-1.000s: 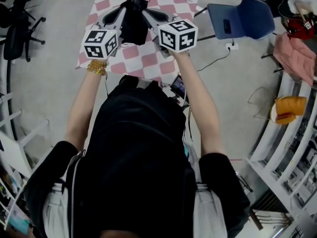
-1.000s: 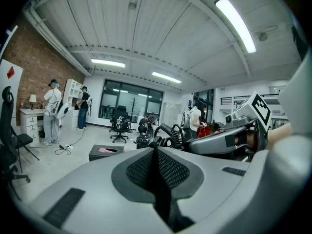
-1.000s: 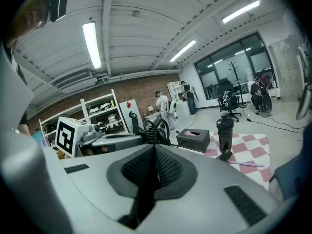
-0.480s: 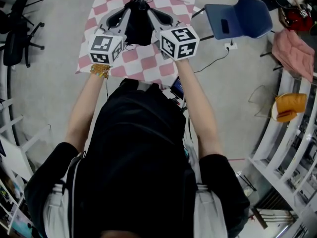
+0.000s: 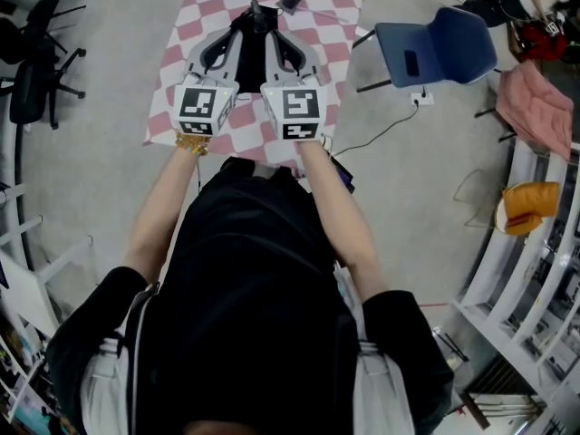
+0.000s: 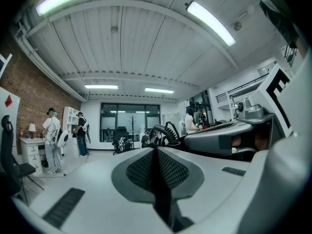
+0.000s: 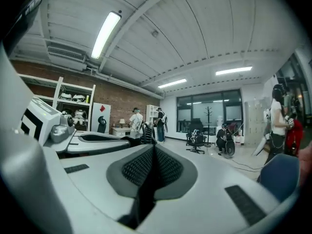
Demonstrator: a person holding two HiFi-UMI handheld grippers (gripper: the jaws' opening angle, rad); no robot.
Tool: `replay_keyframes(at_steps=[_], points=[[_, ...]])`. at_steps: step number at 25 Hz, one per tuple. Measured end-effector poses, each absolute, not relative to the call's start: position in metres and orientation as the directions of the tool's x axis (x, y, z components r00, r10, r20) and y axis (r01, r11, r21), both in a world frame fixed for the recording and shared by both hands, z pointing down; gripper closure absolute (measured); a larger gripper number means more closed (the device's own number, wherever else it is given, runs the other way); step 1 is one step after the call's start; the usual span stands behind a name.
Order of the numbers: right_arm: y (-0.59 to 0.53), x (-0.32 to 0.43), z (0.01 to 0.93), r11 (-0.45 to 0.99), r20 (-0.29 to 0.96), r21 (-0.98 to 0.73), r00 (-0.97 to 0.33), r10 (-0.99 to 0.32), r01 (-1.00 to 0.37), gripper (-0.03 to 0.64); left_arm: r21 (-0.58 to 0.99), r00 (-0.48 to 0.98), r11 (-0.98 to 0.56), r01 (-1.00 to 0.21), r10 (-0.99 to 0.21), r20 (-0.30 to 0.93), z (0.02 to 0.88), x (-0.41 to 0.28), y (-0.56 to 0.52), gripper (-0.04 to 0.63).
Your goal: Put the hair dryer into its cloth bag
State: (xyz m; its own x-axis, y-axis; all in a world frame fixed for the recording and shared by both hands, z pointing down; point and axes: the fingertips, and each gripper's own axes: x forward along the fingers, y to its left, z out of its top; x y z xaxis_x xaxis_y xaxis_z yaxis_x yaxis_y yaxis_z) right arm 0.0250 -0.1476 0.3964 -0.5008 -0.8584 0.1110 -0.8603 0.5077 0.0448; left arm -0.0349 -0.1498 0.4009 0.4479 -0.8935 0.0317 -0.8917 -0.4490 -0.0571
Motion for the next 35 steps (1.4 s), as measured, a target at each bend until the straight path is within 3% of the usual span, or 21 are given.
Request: replay_keyframes(at_steps=[14, 35], points=[[-0.132, 0.012, 0.413, 0.404, 0.073, 0.159, -0.398, -0.915, -0.901, 0.594, -0.055, 0.431, -0.431, -0.901, -0.902, 0.009, 0.416, -0.044, -0.132, 0.568], [-0.12, -0.003, 0.437, 0.39, 0.131, 0.169, -0.371, -0.919, -0.905, 0.594, -0.037, 0.449, -0.451, -0.892, -0.892, 0.054, 0.436, -0.054, -0.124, 0.568]])
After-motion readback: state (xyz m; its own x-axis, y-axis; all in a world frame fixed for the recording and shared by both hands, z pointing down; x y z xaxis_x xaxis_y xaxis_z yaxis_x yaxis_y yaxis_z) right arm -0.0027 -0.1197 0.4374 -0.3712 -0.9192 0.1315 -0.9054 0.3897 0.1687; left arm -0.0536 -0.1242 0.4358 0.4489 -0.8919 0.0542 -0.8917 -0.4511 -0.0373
